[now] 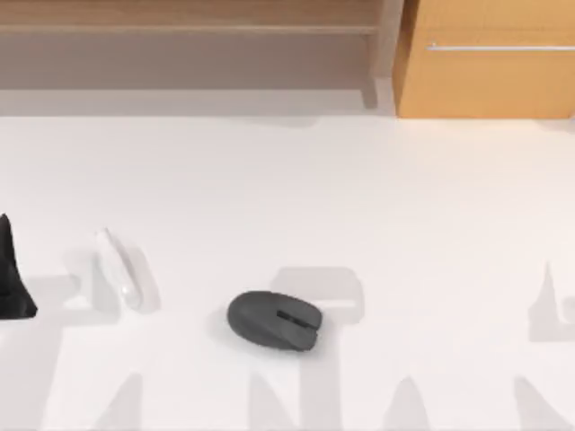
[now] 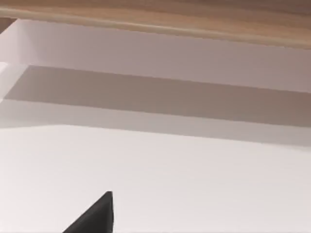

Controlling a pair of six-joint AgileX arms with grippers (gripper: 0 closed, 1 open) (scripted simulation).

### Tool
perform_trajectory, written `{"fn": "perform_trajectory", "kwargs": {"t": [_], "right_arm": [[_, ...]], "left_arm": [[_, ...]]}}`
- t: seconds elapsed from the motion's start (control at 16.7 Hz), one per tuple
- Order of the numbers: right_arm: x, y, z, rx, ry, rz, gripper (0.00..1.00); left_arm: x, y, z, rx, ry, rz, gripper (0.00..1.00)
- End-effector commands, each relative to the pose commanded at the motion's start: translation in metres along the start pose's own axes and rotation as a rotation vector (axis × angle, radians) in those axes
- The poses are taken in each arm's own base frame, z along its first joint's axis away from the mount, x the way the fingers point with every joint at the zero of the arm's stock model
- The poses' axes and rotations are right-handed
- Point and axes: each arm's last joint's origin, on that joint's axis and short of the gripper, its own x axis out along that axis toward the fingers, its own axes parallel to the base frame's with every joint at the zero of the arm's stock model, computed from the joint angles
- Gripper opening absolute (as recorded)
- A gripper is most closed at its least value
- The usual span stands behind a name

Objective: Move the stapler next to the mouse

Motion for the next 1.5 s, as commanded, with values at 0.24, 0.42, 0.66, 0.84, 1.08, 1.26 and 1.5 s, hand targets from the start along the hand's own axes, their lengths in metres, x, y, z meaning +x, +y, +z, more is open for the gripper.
{"fn": "perform_trajectory", "kwargs": {"t": [0.24,0.42,0.66,0.84,1.08,1.26,1.5], "right_arm": [[0.000,0.000,0.000,0.000,0.000,0.000,1.00],[0.000,0.000,0.000,0.000,0.000,0.000,1.00],[0.000,0.000,0.000,0.000,0.000,0.000,1.00],[0.000,0.000,0.000,0.000,0.000,0.000,1.00],[0.000,0.000,0.000,0.000,0.000,0.000,1.00],[0.000,0.000,0.000,0.000,0.000,0.000,1.00],[0.000,0.000,0.000,0.000,0.000,0.000,1.00]], "left_arm": [[0.023,-0.008,0.030,-0.127,0.297,0.029,1.00],[0.058,-0.016,0.042,-0.211,0.579,0.095,1.00],[0.116,-0.032,0.040,-0.278,0.944,0.227,1.00],[0.159,-0.046,0.030,-0.304,1.149,0.330,1.00],[0.206,-0.066,0.014,-0.332,1.299,0.423,1.00],[0.226,-0.077,0.008,-0.351,1.337,0.451,1.00],[0.230,-0.079,0.007,-0.355,1.341,0.454,1.00]]}}
